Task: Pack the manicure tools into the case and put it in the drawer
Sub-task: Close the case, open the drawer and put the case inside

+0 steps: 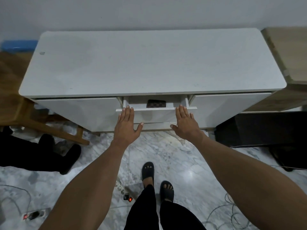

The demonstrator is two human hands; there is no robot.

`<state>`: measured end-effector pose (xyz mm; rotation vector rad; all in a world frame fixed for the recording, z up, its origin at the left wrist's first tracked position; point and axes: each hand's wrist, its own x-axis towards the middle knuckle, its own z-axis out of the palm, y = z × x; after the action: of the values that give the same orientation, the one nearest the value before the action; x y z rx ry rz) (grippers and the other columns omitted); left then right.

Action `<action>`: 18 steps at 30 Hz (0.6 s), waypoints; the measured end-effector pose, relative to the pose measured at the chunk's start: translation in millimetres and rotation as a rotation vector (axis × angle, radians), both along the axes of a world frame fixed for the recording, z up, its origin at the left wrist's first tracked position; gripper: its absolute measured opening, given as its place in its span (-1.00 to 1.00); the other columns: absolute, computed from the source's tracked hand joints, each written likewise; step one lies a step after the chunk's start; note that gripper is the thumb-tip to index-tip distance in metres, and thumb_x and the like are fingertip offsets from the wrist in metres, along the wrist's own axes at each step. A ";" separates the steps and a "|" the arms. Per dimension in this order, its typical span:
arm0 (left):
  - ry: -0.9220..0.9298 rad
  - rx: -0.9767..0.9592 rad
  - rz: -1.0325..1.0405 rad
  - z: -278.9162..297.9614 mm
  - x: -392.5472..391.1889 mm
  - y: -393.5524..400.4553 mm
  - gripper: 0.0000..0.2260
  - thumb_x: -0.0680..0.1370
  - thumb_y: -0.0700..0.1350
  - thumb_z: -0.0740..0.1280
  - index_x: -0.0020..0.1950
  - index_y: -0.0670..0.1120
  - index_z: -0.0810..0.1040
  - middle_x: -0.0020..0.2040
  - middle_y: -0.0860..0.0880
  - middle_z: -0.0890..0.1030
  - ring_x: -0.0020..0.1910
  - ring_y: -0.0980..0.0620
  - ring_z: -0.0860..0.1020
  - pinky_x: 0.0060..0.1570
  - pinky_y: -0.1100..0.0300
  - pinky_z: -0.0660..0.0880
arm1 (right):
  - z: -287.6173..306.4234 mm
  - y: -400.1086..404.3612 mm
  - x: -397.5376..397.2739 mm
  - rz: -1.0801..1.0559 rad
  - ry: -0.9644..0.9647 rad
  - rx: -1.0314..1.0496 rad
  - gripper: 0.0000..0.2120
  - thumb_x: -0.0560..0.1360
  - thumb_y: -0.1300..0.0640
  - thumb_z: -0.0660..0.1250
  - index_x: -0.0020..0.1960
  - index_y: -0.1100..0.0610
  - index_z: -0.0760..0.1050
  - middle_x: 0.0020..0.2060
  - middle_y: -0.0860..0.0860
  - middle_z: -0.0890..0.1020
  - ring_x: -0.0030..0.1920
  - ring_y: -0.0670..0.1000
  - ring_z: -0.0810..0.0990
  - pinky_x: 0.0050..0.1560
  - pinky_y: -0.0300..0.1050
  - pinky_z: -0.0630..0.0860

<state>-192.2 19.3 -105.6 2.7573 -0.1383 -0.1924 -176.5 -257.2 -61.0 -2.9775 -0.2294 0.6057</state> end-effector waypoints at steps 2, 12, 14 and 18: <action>-0.019 0.007 -0.022 -2.3 13.4 4.1 -0.15 0.60 0.36 -0.07 0.72 -0.19 0.01 0.73 -0.17 -0.01 0.73 -0.13 -0.06 0.70 -0.03 -0.08 | -0.4 3.8 13.0 -0.018 -0.005 0.001 -0.20 0.61 -0.17 0.13 0.57 0.23 -0.22 0.58 0.15 -0.16 0.58 0.13 -0.18 0.54 0.13 0.00; -0.122 0.032 -0.019 -22.1 56.1 4.4 -0.28 0.66 0.19 0.06 0.69 -0.25 0.14 0.68 -0.27 0.20 0.69 -0.24 0.13 0.67 -0.18 0.11 | -7.3 20.6 56.4 -0.136 -0.022 0.027 -0.20 0.62 -0.14 0.14 0.57 0.28 -0.22 0.57 0.22 -0.13 0.58 0.19 -0.16 0.55 0.13 0.01; -0.133 0.049 -0.016 -26.7 57.0 2.1 -0.29 0.67 0.18 0.06 0.69 -0.25 0.12 0.68 -0.27 0.19 0.69 -0.24 0.11 0.67 -0.16 0.09 | -10.0 25.6 59.7 -0.169 -0.027 0.032 -0.20 0.62 -0.12 0.14 0.56 0.29 -0.21 0.57 0.23 -0.13 0.57 0.20 -0.17 0.55 0.12 0.00; -0.155 0.086 -0.011 -33.4 55.9 0.7 -0.31 0.69 0.15 0.06 0.70 -0.24 0.09 0.69 -0.26 0.17 0.70 -0.23 0.09 0.69 -0.08 -0.01 | -16.3 34.7 58.5 -0.221 -0.043 0.020 -0.22 0.63 -0.10 0.14 0.56 0.30 -0.21 0.57 0.24 -0.13 0.57 0.21 -0.17 0.56 0.12 -0.01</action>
<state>-136.2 20.0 -139.0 2.8563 -0.1899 0.0129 -118.0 -222.5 -77.3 -2.9426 0.0895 0.5108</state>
